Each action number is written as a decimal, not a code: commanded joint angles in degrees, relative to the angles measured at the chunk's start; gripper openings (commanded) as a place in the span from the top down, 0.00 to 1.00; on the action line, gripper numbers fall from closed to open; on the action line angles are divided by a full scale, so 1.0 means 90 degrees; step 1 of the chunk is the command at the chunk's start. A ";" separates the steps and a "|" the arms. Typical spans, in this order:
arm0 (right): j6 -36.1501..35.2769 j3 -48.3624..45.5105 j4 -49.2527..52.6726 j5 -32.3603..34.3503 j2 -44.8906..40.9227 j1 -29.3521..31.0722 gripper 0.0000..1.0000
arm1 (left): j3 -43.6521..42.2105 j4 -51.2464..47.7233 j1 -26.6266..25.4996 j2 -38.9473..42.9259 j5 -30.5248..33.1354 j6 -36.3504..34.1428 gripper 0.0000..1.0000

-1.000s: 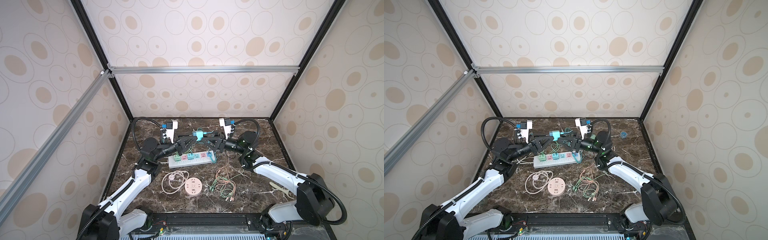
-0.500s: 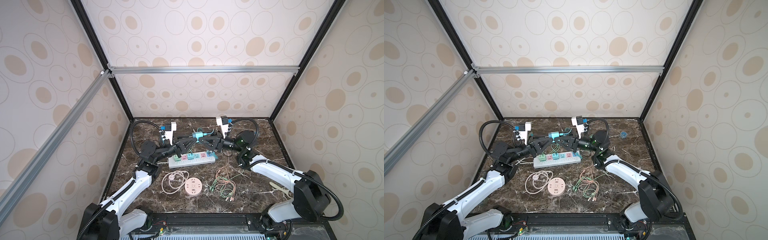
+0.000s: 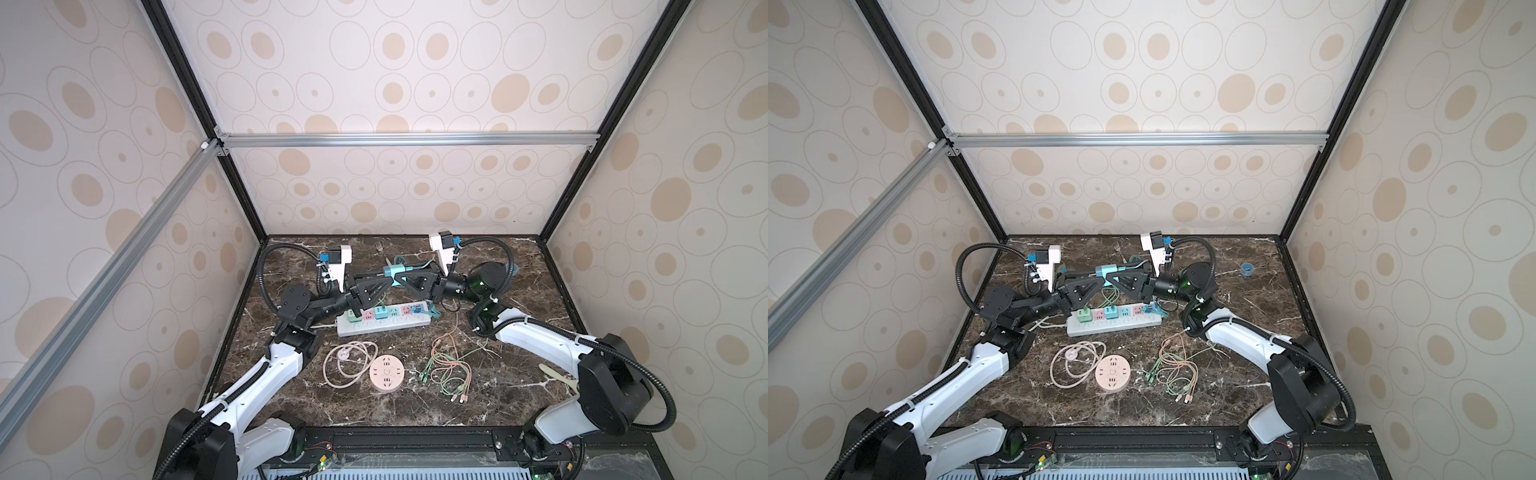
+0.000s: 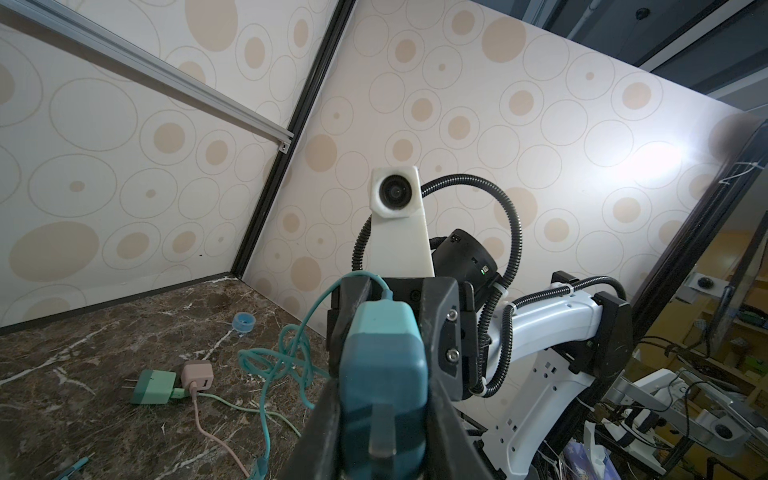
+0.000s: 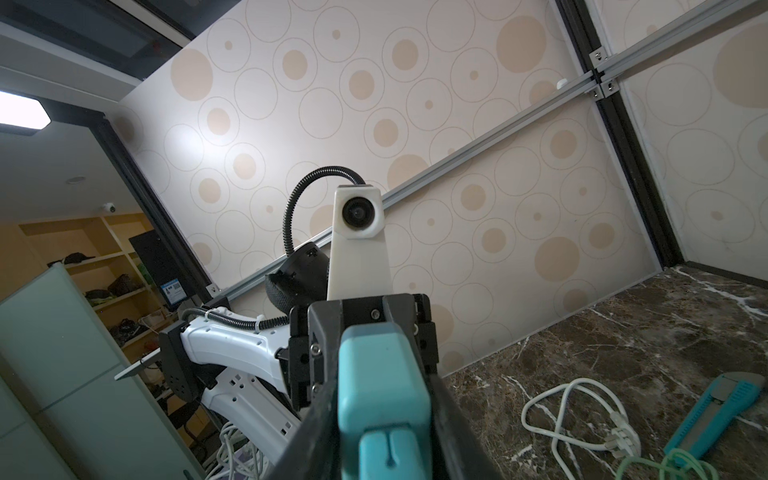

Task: Insert the plug
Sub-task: 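Raise the teal charger high with both grippers together, then open the left gripper and lower it while the right gripper carries the charger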

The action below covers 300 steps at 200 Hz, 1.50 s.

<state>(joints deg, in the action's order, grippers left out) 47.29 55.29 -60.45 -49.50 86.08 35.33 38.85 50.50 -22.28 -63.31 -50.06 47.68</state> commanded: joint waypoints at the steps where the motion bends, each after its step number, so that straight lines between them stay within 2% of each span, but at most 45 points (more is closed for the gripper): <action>1: 0.0022 0.0185 -0.0247 -0.0028 -0.0098 0.0033 0.71 | 0.0016 0.0312 -0.0034 0.0154 -0.0085 -0.0027 1.00; 42: -0.0303 0.0261 0.0300 -0.0009 -0.0194 0.0036 0.83 | 0.0009 -0.0129 -0.0029 0.0326 0.0137 -0.0341 0.93; 63: -0.0627 0.0342 0.0766 -0.0010 -0.0290 0.0020 0.86 | 0.0018 -0.0493 -0.0032 0.0447 0.0263 -0.0577 0.82; 69: -0.0771 0.0396 0.0977 -0.0016 -0.0329 0.0020 0.87 | 0.0018 -0.0611 -0.0032 0.0483 0.0296 -0.0631 0.78; 84: -0.1185 0.0577 0.1609 -0.0018 -0.0418 0.0010 0.92 | 0.0001 -0.0921 -0.0030 0.0577 0.0409 -0.0813 0.59; 114: -0.1937 0.0957 0.2748 -0.0143 -0.0541 -0.0160 0.94 | -0.0038 -0.1567 -0.0025 0.0832 0.0599 -0.1200 0.38; 133: -0.2266 0.1148 0.3262 -0.0183 -0.0557 -0.0450 0.95 | -0.0139 -0.1994 -0.0018 0.1072 0.0786 -0.1454 0.35; 163: -0.2364 0.1575 0.3540 -0.0429 -0.0345 -0.0985 0.96 | -0.0311 -0.2699 -0.0015 0.1504 0.1128 -0.1769 0.31; 204: -0.3255 0.2675 0.4681 -0.0535 0.0252 -0.1381 0.96 | -0.0467 -0.3644 -0.0007 0.1860 0.1661 -0.2115 0.29; 246: -0.4306 0.4265 0.6074 -0.0251 0.1435 -0.1530 0.96 | -0.0400 -0.4887 0.0013 0.1812 0.2809 -0.2266 0.29; 282: -0.4914 0.5764 0.7297 0.0050 0.2708 -0.1542 0.97 | -0.0467 -0.5345 0.0017 0.1834 0.3276 -0.2253 0.28; 300: -0.5210 0.6143 0.7830 0.0162 0.3189 -0.1524 0.97 | -0.0531 -0.5576 0.0021 0.1942 0.3533 -0.2244 0.27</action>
<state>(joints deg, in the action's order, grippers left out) 6.70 106.13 0.54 -49.58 110.93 21.67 34.20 4.82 -22.24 -47.27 -23.07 28.80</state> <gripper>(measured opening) 0.286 0.722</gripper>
